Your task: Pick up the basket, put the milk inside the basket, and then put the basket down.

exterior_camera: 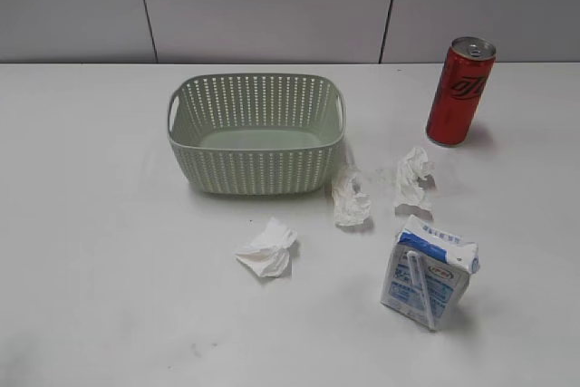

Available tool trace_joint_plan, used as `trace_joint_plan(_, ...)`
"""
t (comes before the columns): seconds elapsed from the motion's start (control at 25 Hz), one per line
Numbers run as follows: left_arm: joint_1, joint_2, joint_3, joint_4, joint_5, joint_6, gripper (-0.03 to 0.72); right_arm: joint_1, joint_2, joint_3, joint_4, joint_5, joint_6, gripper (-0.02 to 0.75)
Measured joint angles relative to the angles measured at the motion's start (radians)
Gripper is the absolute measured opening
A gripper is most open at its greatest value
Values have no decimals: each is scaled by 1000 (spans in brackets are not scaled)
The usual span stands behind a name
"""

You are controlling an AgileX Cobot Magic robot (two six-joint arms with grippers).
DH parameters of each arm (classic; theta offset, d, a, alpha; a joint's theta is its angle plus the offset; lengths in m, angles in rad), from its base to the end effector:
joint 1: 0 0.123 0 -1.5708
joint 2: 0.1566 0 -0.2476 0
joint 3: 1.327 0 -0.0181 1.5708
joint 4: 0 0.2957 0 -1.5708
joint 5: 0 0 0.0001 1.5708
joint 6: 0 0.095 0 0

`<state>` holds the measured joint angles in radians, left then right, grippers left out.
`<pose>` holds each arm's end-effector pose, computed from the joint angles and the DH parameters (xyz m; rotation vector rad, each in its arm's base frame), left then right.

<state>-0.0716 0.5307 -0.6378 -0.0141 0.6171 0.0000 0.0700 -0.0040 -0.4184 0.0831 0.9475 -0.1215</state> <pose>0.1813 -0.0138 0.3159 0.0652 1.9930 -0.0617 0.0898 0.0127 0.2805 -0.1862 1.9979 0.0658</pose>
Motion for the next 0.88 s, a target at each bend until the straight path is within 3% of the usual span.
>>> trace_joint_plan(0.36,-10,458,-219,-63,-6,9,529,0,0,0,0,0,0,591)
trace_joint_plan(0.88,-198,1032,-656,-74,190,0,529,0,0,0,0,0,0,591)
